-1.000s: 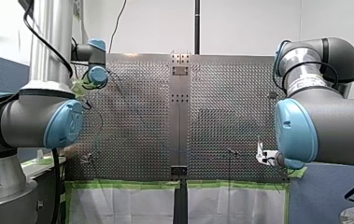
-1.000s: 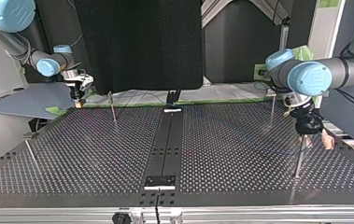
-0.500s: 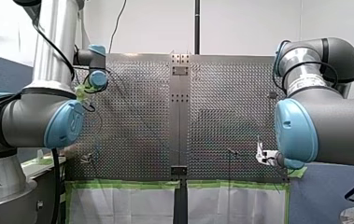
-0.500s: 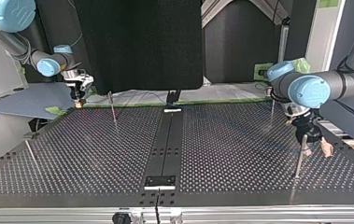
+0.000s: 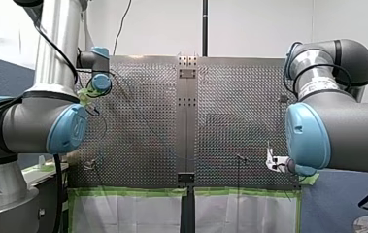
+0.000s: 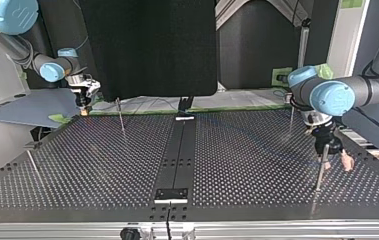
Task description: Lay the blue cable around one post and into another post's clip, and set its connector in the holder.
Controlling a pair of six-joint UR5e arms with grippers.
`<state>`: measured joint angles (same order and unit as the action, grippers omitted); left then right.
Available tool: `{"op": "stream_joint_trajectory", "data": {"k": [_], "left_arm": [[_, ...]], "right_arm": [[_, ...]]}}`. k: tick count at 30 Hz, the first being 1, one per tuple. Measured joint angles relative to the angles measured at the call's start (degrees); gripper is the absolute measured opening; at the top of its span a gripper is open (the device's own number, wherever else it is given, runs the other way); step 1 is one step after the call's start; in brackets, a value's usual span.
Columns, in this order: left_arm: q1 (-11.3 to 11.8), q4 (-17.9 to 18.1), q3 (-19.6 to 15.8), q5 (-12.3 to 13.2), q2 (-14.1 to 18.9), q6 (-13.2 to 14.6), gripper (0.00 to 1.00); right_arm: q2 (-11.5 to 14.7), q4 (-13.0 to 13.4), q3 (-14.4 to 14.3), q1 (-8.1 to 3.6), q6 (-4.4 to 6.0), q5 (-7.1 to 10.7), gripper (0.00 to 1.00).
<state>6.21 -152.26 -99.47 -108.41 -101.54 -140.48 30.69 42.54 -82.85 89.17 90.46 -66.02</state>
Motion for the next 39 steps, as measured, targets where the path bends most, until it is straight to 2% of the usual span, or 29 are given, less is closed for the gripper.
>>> {"op": "stream_joint_trajectory", "data": {"k": [6, 31, 35, 39], "left_arm": [[0.0, 0.5, 0.0, 1.0, 0.0, -0.6, 0.99], [0.0, 0.3, -0.1, 1.0, 0.0, -1.2, 0.99], [0.0, 0.3, -0.1, 1.0, 0.0, -1.2, 0.99], [0.1, 0.3, -0.1, 1.0, 0.0, -1.2, 0.99]], "right_arm": [[0.0, 0.0, 0.0, 0.01, 0.0, 0.0, 0.0], [0.0, -0.3, 0.1, 0.08, -0.06, -0.13, 0.0], [0.1, -0.9, 0.1, -0.35, -0.78, -1.36, 0.0], [0.9, -2.5, 0.1, -1.11, -2.01, -3.42, 0.0]]}}
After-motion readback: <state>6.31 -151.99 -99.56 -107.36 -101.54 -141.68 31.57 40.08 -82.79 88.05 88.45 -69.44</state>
